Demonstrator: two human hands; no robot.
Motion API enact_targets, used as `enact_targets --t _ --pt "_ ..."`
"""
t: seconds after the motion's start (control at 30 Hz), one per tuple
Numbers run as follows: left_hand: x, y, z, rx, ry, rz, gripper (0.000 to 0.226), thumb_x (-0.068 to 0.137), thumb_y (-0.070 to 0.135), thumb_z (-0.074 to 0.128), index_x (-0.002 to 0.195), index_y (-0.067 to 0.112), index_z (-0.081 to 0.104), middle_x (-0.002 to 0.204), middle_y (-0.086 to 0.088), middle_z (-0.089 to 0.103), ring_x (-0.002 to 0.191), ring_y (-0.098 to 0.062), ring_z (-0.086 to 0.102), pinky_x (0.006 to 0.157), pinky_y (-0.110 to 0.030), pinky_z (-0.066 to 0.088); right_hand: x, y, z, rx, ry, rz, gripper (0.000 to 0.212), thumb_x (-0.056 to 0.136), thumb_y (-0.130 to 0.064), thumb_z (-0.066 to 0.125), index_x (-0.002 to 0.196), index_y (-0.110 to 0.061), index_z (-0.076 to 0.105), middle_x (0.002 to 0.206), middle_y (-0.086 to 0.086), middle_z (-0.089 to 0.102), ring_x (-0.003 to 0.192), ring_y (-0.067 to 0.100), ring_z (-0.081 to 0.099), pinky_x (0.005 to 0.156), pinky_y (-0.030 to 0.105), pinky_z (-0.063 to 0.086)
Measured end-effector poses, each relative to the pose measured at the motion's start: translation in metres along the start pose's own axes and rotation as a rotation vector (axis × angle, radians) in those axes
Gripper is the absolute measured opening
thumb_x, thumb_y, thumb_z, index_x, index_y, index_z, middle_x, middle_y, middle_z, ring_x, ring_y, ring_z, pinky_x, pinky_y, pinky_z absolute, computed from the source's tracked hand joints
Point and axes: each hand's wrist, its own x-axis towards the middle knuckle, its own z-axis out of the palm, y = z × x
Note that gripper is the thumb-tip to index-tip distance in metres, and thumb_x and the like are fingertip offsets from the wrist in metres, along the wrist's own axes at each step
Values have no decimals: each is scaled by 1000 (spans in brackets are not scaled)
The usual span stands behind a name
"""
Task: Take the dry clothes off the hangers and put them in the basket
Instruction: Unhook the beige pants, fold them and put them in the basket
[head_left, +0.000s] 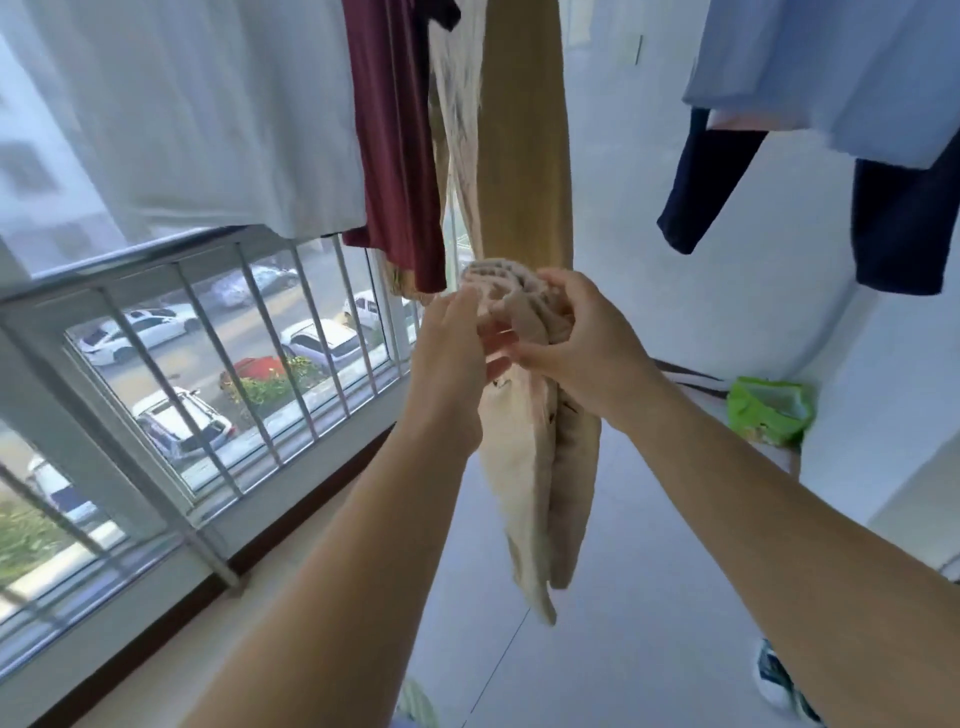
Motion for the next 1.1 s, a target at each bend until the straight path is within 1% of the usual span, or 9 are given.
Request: enact_targets --t 0.13,0.23,0.33,0.47,0.53,0.63,0.77,0.97,1.1 --pt "-14 -17 -52 114 78 36 33 92 5 45 124 14 45 99 -6 66 88 -15 63 78 -27 50 -20 -3 39 37 25 39 59 81 -14 66 133 -24 41 107 -11 52 87 -3 52 63 6 46" --pt "-23 -37 -104 312 169 100 64 83 0 61 138 17 34 106 -3 51 96 -15 52 70 -17 45 -40 -9 68 144 -18 54 54 82 -7 61 130 -26 45 103 -15 54 87 -6 54 63 4 46" --pt "-33 -53 -157 325 59 52 91 71 -1 75 143 25 25 128 0 45 108 -10 52 72 -16 49 -57 -13 87 281 -120 45 50 80 -3 61 123 -26 52 95 -13 61 83 -2 60 65 7 47" --pt "-55 -65 -213 224 -220 -33 68 63 -2 76 125 15 53 118 -7 65 111 -23 60 89 -36 53 -73 -15 114 393 -267 20 49 68 -9 58 114 -28 57 87 -10 67 84 3 64 72 15 49" --pt "-68 -69 -229 160 -196 -71 53 65 3 73 115 14 62 113 -8 68 108 -25 63 90 -38 52 -79 -14 126 445 -327 29 50 68 -6 56 113 -28 57 87 -10 67 86 4 64 77 17 50" --pt "-83 -78 -251 61 -102 -92 50 68 4 70 117 7 61 115 -17 65 108 -32 62 93 -44 49 -89 -3 142 481 -519 87 58 70 -6 64 121 -32 51 108 -4 64 103 9 63 87 24 51" --pt "-104 -92 -282 40 19 -110 49 67 3 71 114 -2 60 113 -25 64 105 -36 62 90 -44 52 -106 12 166 217 -808 174 64 73 -9 77 126 -32 50 115 -8 65 106 5 61 84 26 53" --pt "-119 -97 -324 144 124 -19 52 59 10 80 107 1 64 97 -14 71 92 -28 67 81 -39 55 -119 19 224 124 -605 122 24 70 -26 76 93 -22 68 92 12 68 92 31 64 82 49 52" --pt "-120 -95 -349 186 178 55 50 55 16 81 101 3 64 88 -2 72 86 -20 67 73 -29 55 -115 14 257 172 -555 65 20 75 -15 76 74 -31 63 70 -8 60 72 15 55 65 35 48"
